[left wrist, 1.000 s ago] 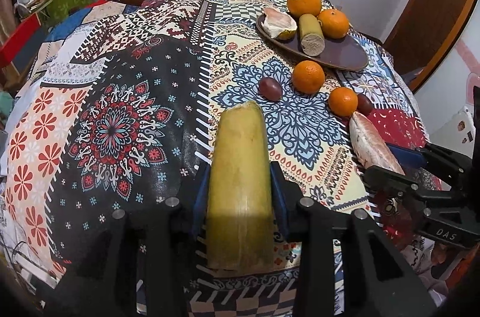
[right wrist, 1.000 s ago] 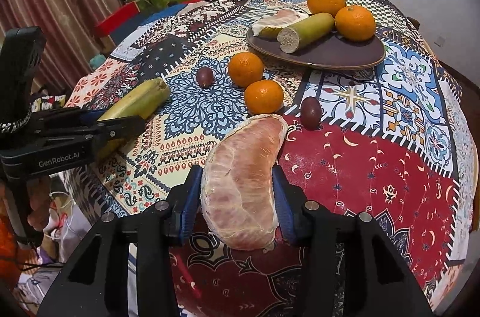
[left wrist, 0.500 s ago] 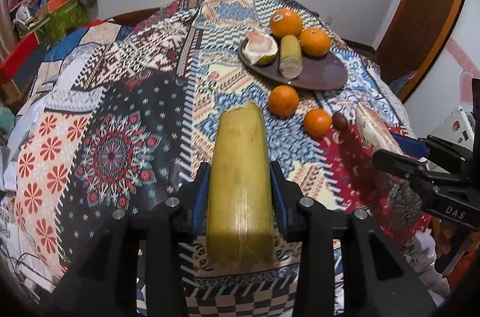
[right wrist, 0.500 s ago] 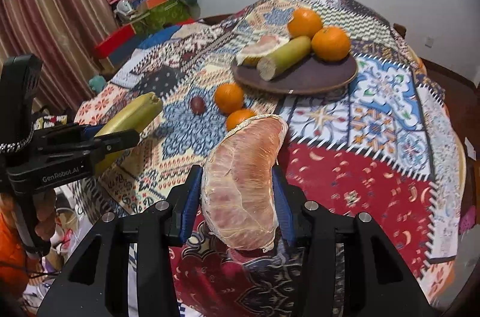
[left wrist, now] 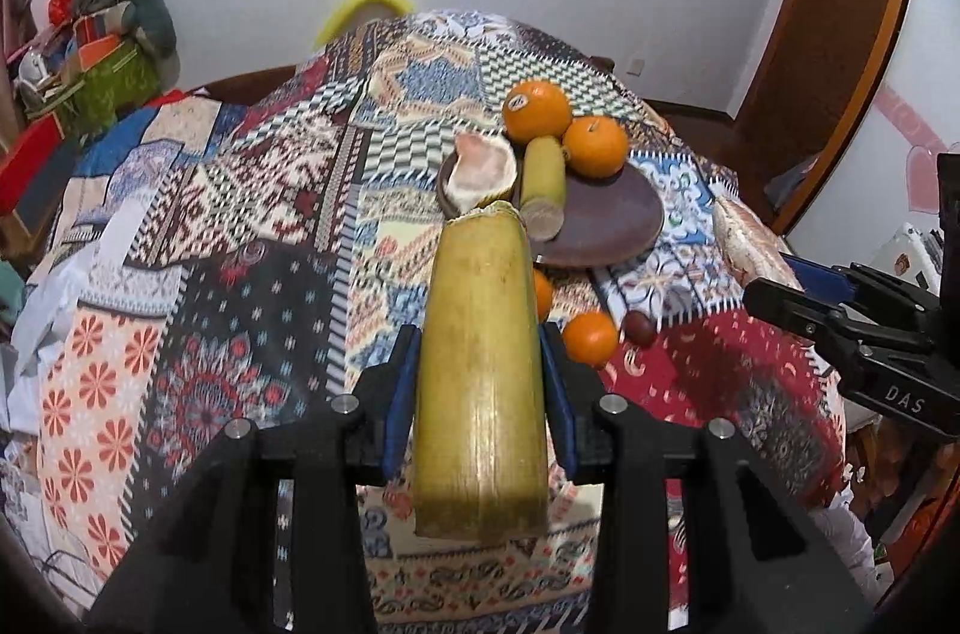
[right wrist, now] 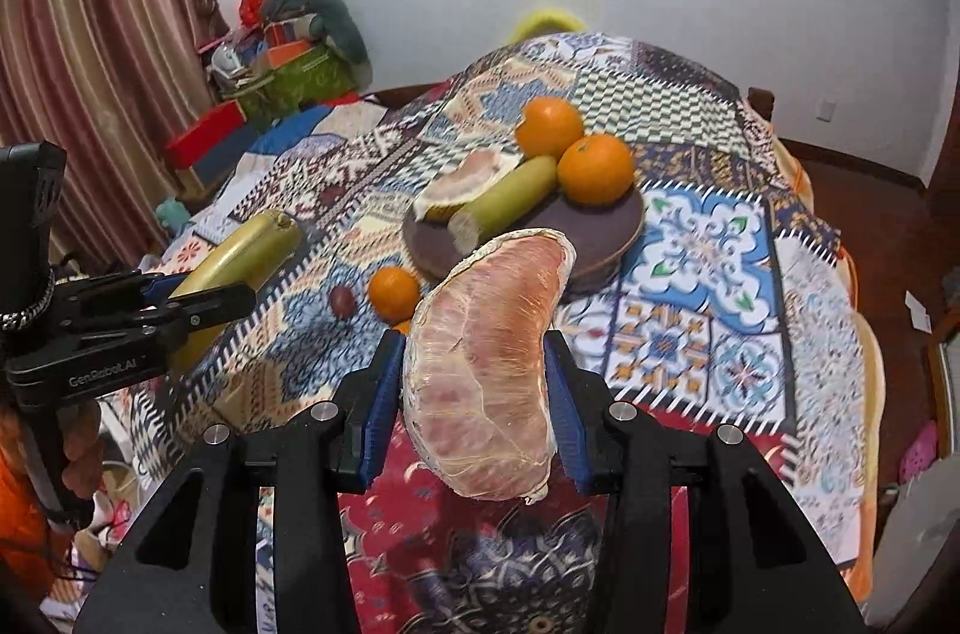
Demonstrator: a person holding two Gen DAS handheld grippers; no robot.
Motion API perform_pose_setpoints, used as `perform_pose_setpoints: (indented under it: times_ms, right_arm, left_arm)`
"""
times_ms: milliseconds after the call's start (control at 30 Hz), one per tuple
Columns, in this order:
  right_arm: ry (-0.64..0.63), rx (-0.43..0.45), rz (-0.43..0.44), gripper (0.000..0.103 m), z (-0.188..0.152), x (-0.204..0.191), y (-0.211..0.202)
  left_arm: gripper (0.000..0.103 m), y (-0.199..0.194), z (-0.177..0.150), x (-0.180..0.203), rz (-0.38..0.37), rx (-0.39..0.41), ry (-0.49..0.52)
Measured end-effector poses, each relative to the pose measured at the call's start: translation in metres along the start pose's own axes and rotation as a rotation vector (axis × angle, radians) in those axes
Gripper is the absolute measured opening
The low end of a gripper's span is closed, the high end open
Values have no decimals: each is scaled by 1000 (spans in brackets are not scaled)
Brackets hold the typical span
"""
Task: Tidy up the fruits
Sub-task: 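Carry the yellow squash and pomelo segment over the purple plate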
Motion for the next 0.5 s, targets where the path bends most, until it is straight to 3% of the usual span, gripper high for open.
perform_pose_setpoints:
  times_ms: [500]
  right_arm:
    - [-18,66,-35,42,37,23,10]
  left_arm:
    - [38,38,56,14,-36,39,41]
Point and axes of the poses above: each gripper's, at about its wrist camera, not at the fingertips, and y roughly the way its jaws point, x to its right, z to its top, the point moved 2 cm from there along y, roughly the way its jaws point, and after that the axes turned 4 degrees about y, right-handed, at the moved point
